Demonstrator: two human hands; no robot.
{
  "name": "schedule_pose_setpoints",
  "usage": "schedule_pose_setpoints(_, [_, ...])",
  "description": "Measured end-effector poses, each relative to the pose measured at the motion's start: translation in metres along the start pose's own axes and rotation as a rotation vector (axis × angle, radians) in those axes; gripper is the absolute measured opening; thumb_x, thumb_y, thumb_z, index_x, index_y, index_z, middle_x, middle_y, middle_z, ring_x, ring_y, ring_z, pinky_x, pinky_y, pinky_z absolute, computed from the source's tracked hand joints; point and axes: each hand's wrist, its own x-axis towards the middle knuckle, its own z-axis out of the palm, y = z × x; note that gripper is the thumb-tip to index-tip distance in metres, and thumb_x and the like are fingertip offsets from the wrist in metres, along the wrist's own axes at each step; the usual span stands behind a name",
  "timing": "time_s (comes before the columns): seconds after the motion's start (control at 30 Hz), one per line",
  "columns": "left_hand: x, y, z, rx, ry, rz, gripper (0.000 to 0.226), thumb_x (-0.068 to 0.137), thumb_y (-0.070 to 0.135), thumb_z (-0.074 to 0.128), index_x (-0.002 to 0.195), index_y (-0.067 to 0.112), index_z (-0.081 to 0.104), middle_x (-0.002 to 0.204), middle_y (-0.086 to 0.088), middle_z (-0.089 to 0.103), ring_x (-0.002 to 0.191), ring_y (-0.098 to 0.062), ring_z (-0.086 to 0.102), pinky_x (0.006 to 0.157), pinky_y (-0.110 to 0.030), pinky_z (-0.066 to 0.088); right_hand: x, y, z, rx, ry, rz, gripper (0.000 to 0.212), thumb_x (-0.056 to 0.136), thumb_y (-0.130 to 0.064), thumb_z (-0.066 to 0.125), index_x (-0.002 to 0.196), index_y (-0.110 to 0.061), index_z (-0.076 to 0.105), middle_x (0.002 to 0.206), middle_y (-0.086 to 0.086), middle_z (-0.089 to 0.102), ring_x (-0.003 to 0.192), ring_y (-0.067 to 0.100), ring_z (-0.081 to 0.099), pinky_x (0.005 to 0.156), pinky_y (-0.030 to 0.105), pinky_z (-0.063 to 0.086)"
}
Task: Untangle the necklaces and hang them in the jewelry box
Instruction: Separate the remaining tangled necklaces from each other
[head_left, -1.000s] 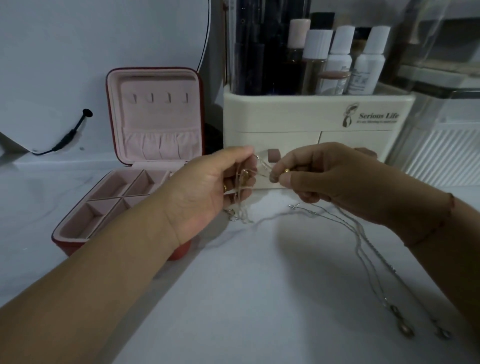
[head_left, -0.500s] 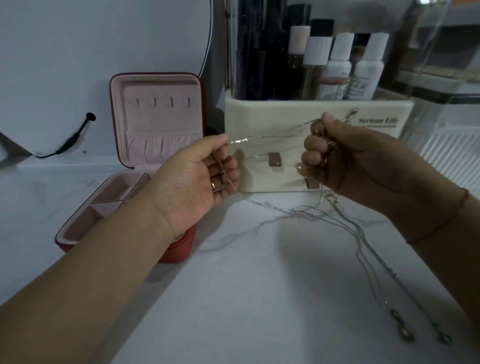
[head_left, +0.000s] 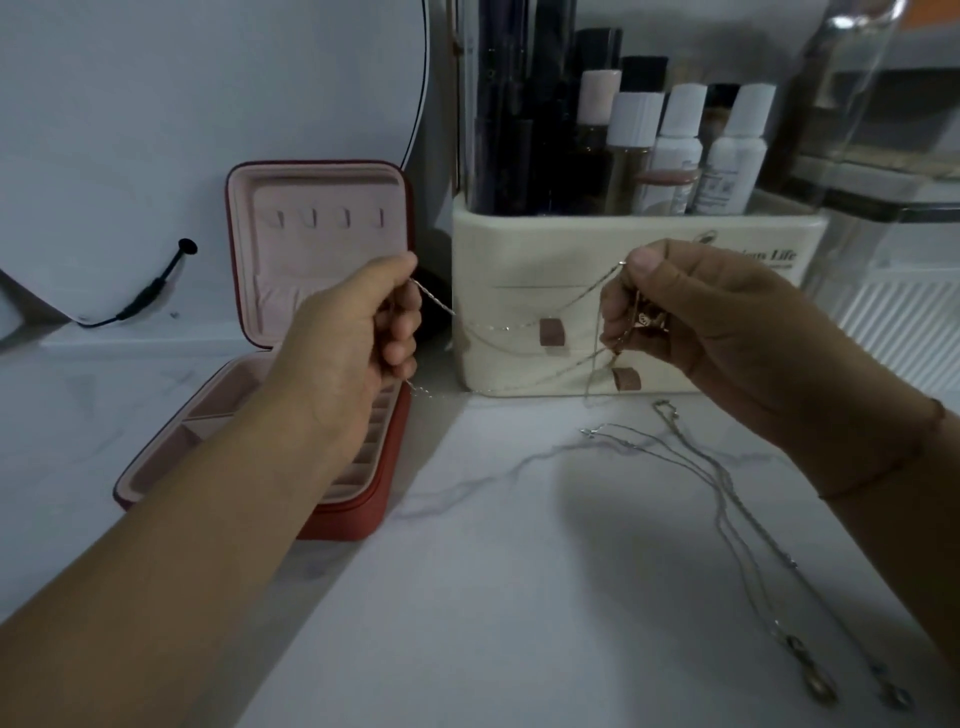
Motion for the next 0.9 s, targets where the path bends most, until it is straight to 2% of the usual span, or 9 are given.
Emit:
schedule_pose_setpoints(0.17, [-0.006, -0.005, 0.003, 0.187, 0.103, 0.095, 0.04, 0.086, 0.033, 0.062, 0.046, 0.024, 0.062, 0.058, 0.0, 0.05, 0.05, -0.009, 0.039, 0.055, -0.026, 0.031, 0.0, 0.002, 0.004, -0.032, -0.023, -0.051, 0.025, 0.087, -0.033, 0.055, 0.078, -0.01, 0.06, 0.077, 0.007, 0.057, 0.07, 0.015, 0.055, 0.065, 0.024, 0.05])
schedule_pose_setpoints(0.27, [-0.012, -0.007, 0.008, 0.34, 0.005, 0.161, 0.038, 0.086, 0.035, 0.062, 0.05, 0.023, 0.064, 0.059, 0.004, 0.057, 0.055, -0.004, 0.05, 0.062, -0.025, 0.037, -0.002, 0.004, 0.009, -0.04, -0.059, -0.032, 0.023, 0.087, -0.03, 0.059, 0.073, -0.012, 0.06, 0.068, 0.007, 0.053, 0.059, 0.015, 0.048, 0.053, 0.025, 0.042])
schedule_pose_setpoints(0.33, [-0.018, -0.011, 0.011, 0.488, -0.136, 0.164, 0.031, 0.084, 0.041, 0.061, 0.061, 0.022, 0.068, 0.063, 0.006, 0.064, 0.062, -0.001, 0.057, 0.069, -0.026, 0.04, -0.004, 0.004, 0.014, -0.003, -0.094, -0.004, 0.02, 0.086, -0.025, 0.063, 0.069, -0.014, 0.061, 0.062, 0.006, 0.049, 0.051, 0.01, 0.044, 0.046, 0.02, 0.038])
schedule_pose_setpoints(0.4, [-0.022, -0.018, 0.016, 0.551, -0.23, 0.146, 0.031, 0.079, 0.05, 0.06, 0.08, 0.02, 0.069, 0.081, -0.004, 0.068, 0.078, -0.008, 0.062, 0.078, -0.03, 0.046, -0.006, 0.005, 0.02, 0.008, -0.128, 0.028, 0.013, 0.079, -0.021, 0.064, 0.072, -0.01, 0.061, 0.055, 0.002, 0.047, 0.044, 0.007, 0.04, 0.041, 0.017, 0.033])
schedule_pose_setpoints(0.47, [-0.024, -0.022, 0.02, 0.432, -0.304, 0.074, 0.041, 0.072, 0.051, 0.058, 0.094, 0.018, 0.068, 0.091, -0.005, 0.07, 0.091, -0.015, 0.065, 0.089, -0.033, 0.049, -0.007, 0.007, 0.023, -0.014, -0.158, 0.065, 0.014, 0.074, -0.02, 0.063, 0.076, -0.006, 0.062, 0.051, -0.001, 0.048, 0.042, 0.006, 0.038, 0.04, 0.016, 0.031])
schedule_pose_setpoints(0.53, [-0.026, -0.022, 0.023, 0.237, -0.417, -0.048, 0.042, 0.077, 0.044, 0.06, 0.104, 0.014, 0.068, 0.097, -0.009, 0.072, 0.095, -0.021, 0.068, 0.092, -0.035, 0.051, -0.007, 0.009, 0.024, -0.04, -0.187, 0.087, 0.018, 0.073, -0.018, 0.065, 0.081, -0.002, 0.063, 0.054, 0.003, 0.053, 0.043, 0.007, 0.041, 0.04, 0.016, 0.033])
schedule_pose_setpoints(0.6, [-0.027, -0.021, 0.024, 0.141, -0.497, -0.111, 0.039, 0.079, 0.037, 0.062, 0.106, 0.01, 0.068, 0.094, -0.013, 0.072, 0.088, -0.024, 0.069, 0.088, -0.035, 0.054, -0.006, 0.01, 0.022, -0.038, -0.196, 0.095, 0.021, 0.074, -0.017, 0.064, 0.086, 0.0, 0.064, 0.057, 0.004, 0.057, 0.046, 0.007, 0.046, 0.042, 0.017, 0.037])
schedule_pose_setpoints(0.73, [-0.025, -0.022, 0.022, 0.137, -0.422, -0.112, 0.032, 0.065, 0.021, 0.068, 0.094, 0.009, 0.067, 0.067, -0.003, 0.069, 0.065, -0.015, 0.067, 0.071, -0.026, 0.057, -0.004, 0.01, 0.017, -0.014, -0.183, 0.086, 0.021, 0.076, -0.014, 0.06, 0.092, -0.001, 0.066, 0.065, 0.003, 0.061, 0.057, 0.01, 0.051, 0.052, 0.019, 0.045])
schedule_pose_setpoints(0.9, [-0.023, -0.021, 0.02, 0.128, -0.404, -0.106, 0.027, 0.064, 0.016, 0.067, 0.09, 0.009, 0.071, 0.067, -0.004, 0.07, 0.064, -0.014, 0.068, 0.063, -0.019, 0.053, -0.005, 0.01, 0.017, -0.143, -0.117, 0.007, 0.012, 0.081, -0.006, 0.062, 0.092, -0.005, 0.067, 0.074, 0.014, 0.062, 0.063, 0.012, 0.055, 0.061, 0.021, 0.048])
